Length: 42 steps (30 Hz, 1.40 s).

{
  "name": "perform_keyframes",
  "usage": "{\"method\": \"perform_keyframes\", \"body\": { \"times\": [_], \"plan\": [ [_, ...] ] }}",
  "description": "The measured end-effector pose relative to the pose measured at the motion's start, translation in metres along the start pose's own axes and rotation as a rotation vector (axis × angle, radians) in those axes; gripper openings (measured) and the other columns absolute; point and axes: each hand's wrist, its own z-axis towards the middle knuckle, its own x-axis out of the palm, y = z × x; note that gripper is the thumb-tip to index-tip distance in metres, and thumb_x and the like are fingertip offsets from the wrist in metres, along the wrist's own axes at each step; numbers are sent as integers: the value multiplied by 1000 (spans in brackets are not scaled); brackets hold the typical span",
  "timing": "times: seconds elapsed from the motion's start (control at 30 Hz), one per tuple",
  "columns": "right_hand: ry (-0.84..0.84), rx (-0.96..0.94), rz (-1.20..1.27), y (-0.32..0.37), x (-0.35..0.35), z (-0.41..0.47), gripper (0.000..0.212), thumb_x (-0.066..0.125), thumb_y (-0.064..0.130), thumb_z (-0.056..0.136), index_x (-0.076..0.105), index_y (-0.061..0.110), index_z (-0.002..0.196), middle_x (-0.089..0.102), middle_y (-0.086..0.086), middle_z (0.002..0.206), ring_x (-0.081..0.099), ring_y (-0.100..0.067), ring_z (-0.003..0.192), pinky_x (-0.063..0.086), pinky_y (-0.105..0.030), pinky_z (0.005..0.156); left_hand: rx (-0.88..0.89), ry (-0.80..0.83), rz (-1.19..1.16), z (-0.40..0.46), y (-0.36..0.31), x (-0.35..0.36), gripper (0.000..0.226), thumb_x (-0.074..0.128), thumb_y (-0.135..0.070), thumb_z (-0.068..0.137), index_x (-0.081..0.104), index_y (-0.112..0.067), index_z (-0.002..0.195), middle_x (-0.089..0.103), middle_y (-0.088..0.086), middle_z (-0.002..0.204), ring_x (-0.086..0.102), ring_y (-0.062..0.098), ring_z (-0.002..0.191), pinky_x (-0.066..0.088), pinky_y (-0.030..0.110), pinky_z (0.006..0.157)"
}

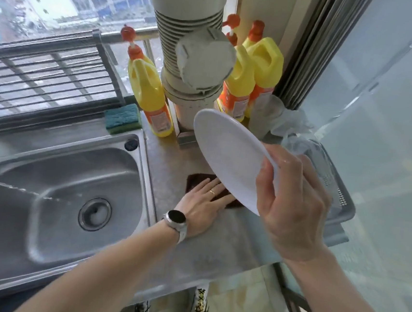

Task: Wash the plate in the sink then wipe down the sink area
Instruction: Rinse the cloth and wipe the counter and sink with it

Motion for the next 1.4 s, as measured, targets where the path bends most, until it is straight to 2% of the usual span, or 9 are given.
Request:
{"method": "perform_keyframes", "body": {
  "times": [0.1,0.23,0.43,0.53,0.73,0.9,1.07,1.27,1.4],
  "plan": [
    [-28,-3,-14,-5,-5,-2,13,64,0,95,68,-3,107,70,-9,74,61,-24,62,44,-26,57,-175,-5,6,-2,50,-23,53,14,-44,107,-1,-51,157,-1,-6,171,-4,19,158,5,43,129],
    [-64,-4,-5,-8,-6,-7,17,61,1,97,68,-3,112,72,-10,75,62,-24,60,47,-27,58,-317,-9,17,26,76,-34,52,20,-45,108,9,-44,159,3,-2,171,2,24,158,3,44,129],
    [-63,31,-39,-8,-1,-6,25,57,-1,98,68,-4,120,74,-10,82,62,-28,61,51,-35,58,-100,16,40,29,-14,-3,56,20,-49,107,18,-35,161,15,-4,170,1,23,158,-1,48,128],
    [-57,30,-39,-7,-10,-1,25,58,-2,97,69,-5,119,74,-11,82,65,-31,64,53,-38,60,-110,-18,-48,4,-4,-4,47,22,-41,109,26,-43,156,13,-6,170,4,19,158,4,43,128],
    [-90,72,-113,-17,-30,-1,23,59,-3,97,69,-4,118,74,-13,82,64,-32,65,50,-33,66,-244,-48,-85,26,64,-28,52,19,-38,109,4,-46,159,1,-8,171,-1,17,158,6,41,129],
    [-103,64,-160,-26,-26,-10,23,59,-5,97,68,-6,118,73,-19,85,68,-39,70,50,-37,68,-187,-68,-137,99,32,-20,54,19,-33,109,9,-33,161,7,-4,171,3,19,158,3,39,129],
    [-130,42,-157,-28,-21,-3,24,57,-3,98,68,-4,120,74,-16,83,66,-36,68,50,-37,64,-97,-122,-38,85,-20,15,55,30,-26,104,30,-23,158,29,3,165,20,28,153,19,44,125],
    [-158,0,-268,-25,-37,4,32,62,-10,92,69,0,121,71,-8,76,56,-26,58,44,-32,52,-39,-90,-191,29,-110,26,62,33,-22,104,10,-31,161,2,1,171,-4,21,158,1,43,128],
    [-157,6,-303,-26,-56,2,30,63,-10,93,67,-1,121,72,-9,75,57,-26,57,44,-31,52,-6,-64,-174,-1,-105,17,70,25,-22,98,-3,-34,161,-13,-2,169,-16,17,155,-6,42,127]
  ]
}}
